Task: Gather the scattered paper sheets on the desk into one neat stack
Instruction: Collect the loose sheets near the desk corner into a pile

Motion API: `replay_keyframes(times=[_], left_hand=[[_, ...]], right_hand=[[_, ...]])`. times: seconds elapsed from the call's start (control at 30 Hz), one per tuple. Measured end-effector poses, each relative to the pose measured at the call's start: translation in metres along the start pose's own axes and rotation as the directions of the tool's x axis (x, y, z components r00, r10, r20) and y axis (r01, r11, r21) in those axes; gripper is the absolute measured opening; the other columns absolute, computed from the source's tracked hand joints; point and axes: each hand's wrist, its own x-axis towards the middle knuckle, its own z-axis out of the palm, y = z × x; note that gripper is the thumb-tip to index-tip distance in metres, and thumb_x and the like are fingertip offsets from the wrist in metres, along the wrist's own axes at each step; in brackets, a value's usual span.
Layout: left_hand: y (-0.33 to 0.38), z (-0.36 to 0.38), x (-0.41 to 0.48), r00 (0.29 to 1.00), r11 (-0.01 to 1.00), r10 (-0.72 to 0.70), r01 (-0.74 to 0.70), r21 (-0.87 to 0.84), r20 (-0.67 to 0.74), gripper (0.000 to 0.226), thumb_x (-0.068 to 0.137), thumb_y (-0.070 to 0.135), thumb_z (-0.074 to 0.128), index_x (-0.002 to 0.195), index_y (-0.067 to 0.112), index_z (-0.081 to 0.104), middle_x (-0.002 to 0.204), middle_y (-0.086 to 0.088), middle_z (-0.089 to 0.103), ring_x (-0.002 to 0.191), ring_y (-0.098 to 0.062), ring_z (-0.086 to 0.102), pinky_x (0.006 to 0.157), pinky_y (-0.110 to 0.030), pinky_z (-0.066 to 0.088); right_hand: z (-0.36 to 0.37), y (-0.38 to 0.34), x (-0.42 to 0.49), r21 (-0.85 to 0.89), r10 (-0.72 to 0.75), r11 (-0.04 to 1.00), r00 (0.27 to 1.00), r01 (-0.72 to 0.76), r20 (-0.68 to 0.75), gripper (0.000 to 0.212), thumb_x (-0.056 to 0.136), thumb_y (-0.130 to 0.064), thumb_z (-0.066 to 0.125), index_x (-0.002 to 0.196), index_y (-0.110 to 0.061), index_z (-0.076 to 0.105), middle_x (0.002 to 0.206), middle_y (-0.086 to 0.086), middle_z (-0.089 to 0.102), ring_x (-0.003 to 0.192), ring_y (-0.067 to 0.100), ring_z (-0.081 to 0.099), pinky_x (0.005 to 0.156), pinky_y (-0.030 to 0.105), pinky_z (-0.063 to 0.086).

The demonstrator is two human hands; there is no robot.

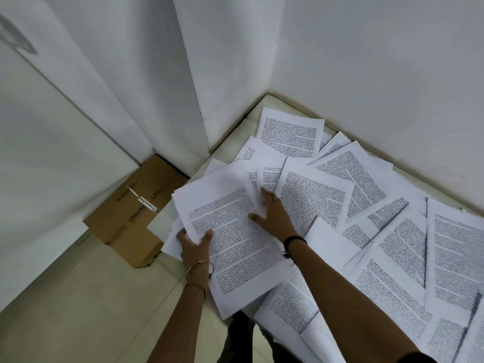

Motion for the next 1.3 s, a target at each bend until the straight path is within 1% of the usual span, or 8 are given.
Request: replay_keyframes(times=[0.13, 0.3, 0.43, 0.7, 0.87, 0.93, 1.03, 1.3], left_hand=[[-0.020, -0.008, -0.017, 0.978, 0.994, -0.107, 0.109, -0.003, -0.179, 0.074, 0.079, 0.022, 0.072, 0.138, 0.000, 0.033, 0.133, -0.024, 0.050, 0.116, -0.042, 0.052, 0.093, -0.044, 0.044], [-0.017, -0.006, 0.000, 0.984, 0.929, 0.103, -0.042, 0.368, -0.148, 0.054, 0.079, 0.013, 0.069, 0.126, -0.006, 0.050, 0.127, -0.029, 0.048, 0.116, -0.044, 0.045, 0.090, -0.049, 0.042], [0.000, -0.006, 0.020, 0.966, 0.899, 0.257, -0.239, 0.368, -0.001, 0.037, 0.082, 0.009, 0.064, 0.114, -0.009, 0.059, 0.123, -0.026, 0.053, 0.115, -0.041, 0.048, 0.092, -0.044, 0.043], [0.014, -0.014, 0.050, 0.964, 0.786, 0.262, -0.234, 0.573, 0.034, 0.050, 0.089, 0.033, 0.053, 0.135, 0.016, 0.044, 0.141, -0.014, 0.040, 0.128, -0.034, 0.037, 0.097, -0.052, 0.038], [0.027, -0.011, 0.055, 0.965, 0.697, 0.232, -0.251, 0.672, 0.119, 0.041, 0.091, 0.044, 0.047, 0.113, 0.012, 0.057, 0.112, -0.015, 0.062, 0.109, -0.033, 0.055, 0.092, -0.044, 0.040], [0.029, -0.014, 0.057, 0.957, 0.793, 0.222, -0.289, 0.537, 0.188, 0.036, 0.091, 0.038, 0.050, 0.102, 0.005, 0.060, 0.103, -0.018, 0.066, 0.100, -0.035, 0.060, 0.083, -0.036, 0.043], [0.029, -0.025, 0.060, 0.941, 0.839, 0.165, -0.291, 0.460, 0.295, 0.032, 0.088, 0.023, 0.058, 0.111, 0.002, 0.058, 0.112, -0.020, 0.064, 0.103, -0.036, 0.059, 0.087, -0.037, 0.044], [0.051, -0.069, 0.088, 0.934, 0.905, 0.158, -0.267, 0.332, 0.320, 0.038, 0.083, 0.017, 0.067, 0.115, -0.003, 0.061, 0.105, -0.018, 0.065, 0.097, -0.035, 0.060, 0.075, -0.028, 0.038]], right_hand=[[0.017, -0.011, -0.005, -0.093, -0.039, 0.994, 0.989, 0.052, 0.141, 0.085, 0.084, -0.037, 0.069, 0.149, -0.010, 0.021, 0.146, 0.012, 0.036, 0.131, 0.030, 0.040, 0.105, 0.040, 0.039], [0.025, -0.024, -0.011, -0.091, 0.039, 0.996, 0.980, -0.021, 0.194, 0.064, 0.089, -0.029, 0.063, 0.143, -0.011, 0.033, 0.123, 0.016, 0.056, 0.105, 0.027, 0.058, 0.082, 0.031, 0.045], [0.019, -0.013, -0.019, 0.231, 0.184, 0.956, 0.983, -0.183, 0.018, 0.011, 0.087, -0.022, 0.066, 0.093, -0.012, 0.062, 0.084, 0.008, 0.062, 0.059, 0.008, 0.050, 0.049, 0.013, 0.034], [-0.005, 0.025, -0.035, 0.425, 0.377, 0.857, 0.916, -0.291, -0.134, 0.046, 0.091, -0.017, 0.058, 0.136, -0.011, 0.049, 0.127, 0.006, 0.061, 0.111, 0.023, 0.059, 0.094, 0.030, 0.046], [-0.001, 0.032, -0.041, 0.370, 0.347, 0.864, 0.937, -0.340, 0.051, 0.017, 0.088, -0.024, 0.065, 0.104, -0.016, 0.064, 0.094, 0.000, 0.065, 0.076, 0.009, 0.057, 0.056, 0.009, 0.039], [0.005, 0.030, -0.044, 0.372, 0.329, 0.878, 0.944, -0.302, -0.009, 0.019, 0.088, -0.029, 0.066, 0.100, -0.013, 0.064, 0.086, 0.000, 0.065, 0.073, 0.012, 0.059, 0.051, 0.009, 0.040], [0.011, 0.024, -0.046, 0.434, 0.356, 0.859, 0.926, -0.271, -0.127, 0.035, 0.090, -0.032, 0.063, 0.115, -0.008, 0.061, 0.098, 0.003, 0.068, 0.086, 0.021, 0.063, 0.063, 0.014, 0.044], [-0.009, 0.030, -0.038, 0.349, 0.309, 0.896, 0.950, -0.275, -0.047, 0.034, 0.093, -0.027, 0.059, 0.120, -0.005, 0.059, 0.109, 0.011, 0.064, 0.098, 0.027, 0.059, 0.080, 0.026, 0.041]])
